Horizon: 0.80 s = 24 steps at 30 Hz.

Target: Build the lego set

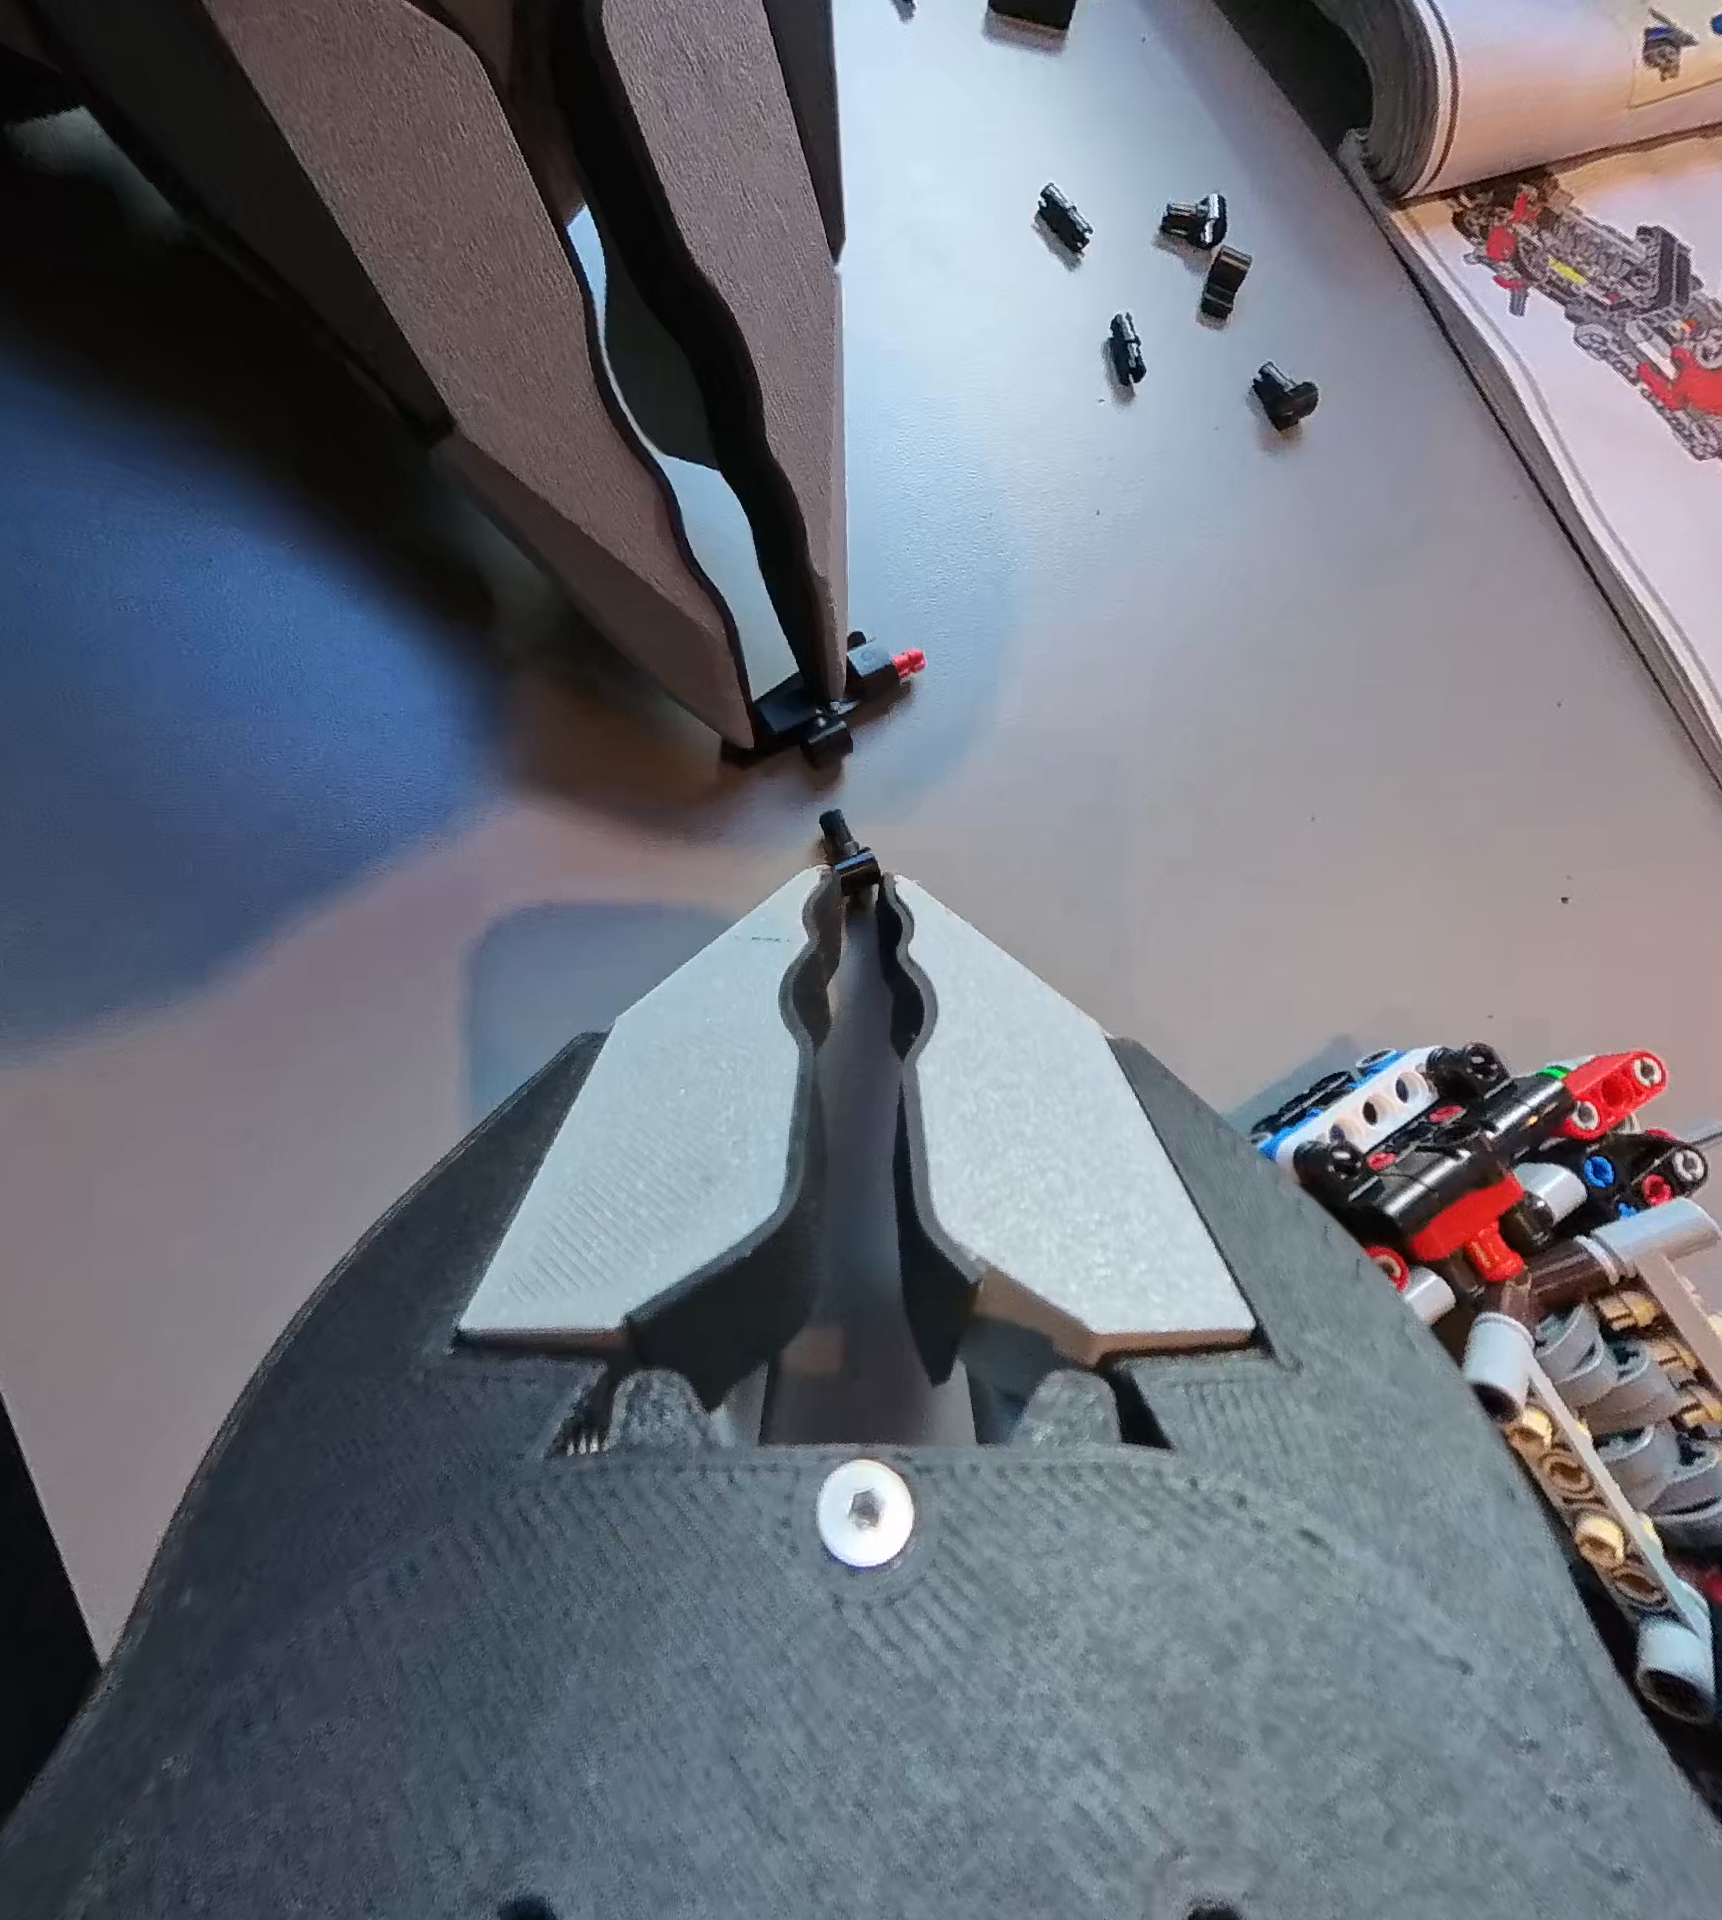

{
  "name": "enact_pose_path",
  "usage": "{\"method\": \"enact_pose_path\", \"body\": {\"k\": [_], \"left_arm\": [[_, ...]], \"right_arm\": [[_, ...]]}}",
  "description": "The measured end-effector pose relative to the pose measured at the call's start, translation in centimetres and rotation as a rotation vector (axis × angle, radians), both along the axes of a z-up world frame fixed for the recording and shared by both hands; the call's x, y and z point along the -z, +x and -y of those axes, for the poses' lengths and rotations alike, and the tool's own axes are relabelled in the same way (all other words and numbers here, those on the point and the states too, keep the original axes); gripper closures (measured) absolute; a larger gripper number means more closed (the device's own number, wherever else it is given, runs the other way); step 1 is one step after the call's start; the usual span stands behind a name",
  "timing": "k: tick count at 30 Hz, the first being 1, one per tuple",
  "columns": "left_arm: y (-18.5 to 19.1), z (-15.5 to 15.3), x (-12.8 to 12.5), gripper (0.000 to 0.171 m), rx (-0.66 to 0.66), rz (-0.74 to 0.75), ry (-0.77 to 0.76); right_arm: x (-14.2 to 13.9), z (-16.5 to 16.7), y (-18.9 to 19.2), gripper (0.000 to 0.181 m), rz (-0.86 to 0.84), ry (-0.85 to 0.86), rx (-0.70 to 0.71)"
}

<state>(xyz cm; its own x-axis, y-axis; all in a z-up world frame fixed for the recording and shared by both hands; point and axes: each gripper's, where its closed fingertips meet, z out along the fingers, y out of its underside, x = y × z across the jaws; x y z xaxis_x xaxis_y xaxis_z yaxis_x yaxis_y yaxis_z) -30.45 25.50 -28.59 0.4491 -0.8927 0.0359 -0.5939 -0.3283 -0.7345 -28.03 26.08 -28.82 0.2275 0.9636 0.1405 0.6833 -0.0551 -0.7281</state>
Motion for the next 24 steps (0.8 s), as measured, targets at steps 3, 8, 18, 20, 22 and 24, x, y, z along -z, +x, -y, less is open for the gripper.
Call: {"method": "enact_pose_path", "body": {"k": [3,8,18,20,22,24], "left_arm": [[0.42,-0.17,0.01,0.16,-0.014,-0.018,0.032],[0.75,-0.21,0.03,0.16,-0.022,-0.021,0.037],[0.76,-0.26,0.04,0.16,-0.029,-0.02,0.035],[0.76,-0.26,0.04,0.16,-0.029,-0.022,0.04],[0.78,-0.27,0.03,0.16,-0.031,-0.023,0.04],[0.8,-0.29,0.03,0.16,-0.032,-0.025,0.044]], "right_arm": [[-0.12,0.17,-0.47,0.178,-0.009,-0.008,0.01],[-0.45,0.29,-0.81,0.178,-0.031,-0.011,0.013],[-0.02,0.28,-0.75,0.178,0.002,-0.001,0.021],[-0.02,0.21,-0.68,0.178,0.004,0.008,0.026],[-0.01,0.2,-0.57,0.178,0.012,0.027,0.021],[-0.01,0.29,-0.6,0.178,0.026,0.038,0.016]]}}
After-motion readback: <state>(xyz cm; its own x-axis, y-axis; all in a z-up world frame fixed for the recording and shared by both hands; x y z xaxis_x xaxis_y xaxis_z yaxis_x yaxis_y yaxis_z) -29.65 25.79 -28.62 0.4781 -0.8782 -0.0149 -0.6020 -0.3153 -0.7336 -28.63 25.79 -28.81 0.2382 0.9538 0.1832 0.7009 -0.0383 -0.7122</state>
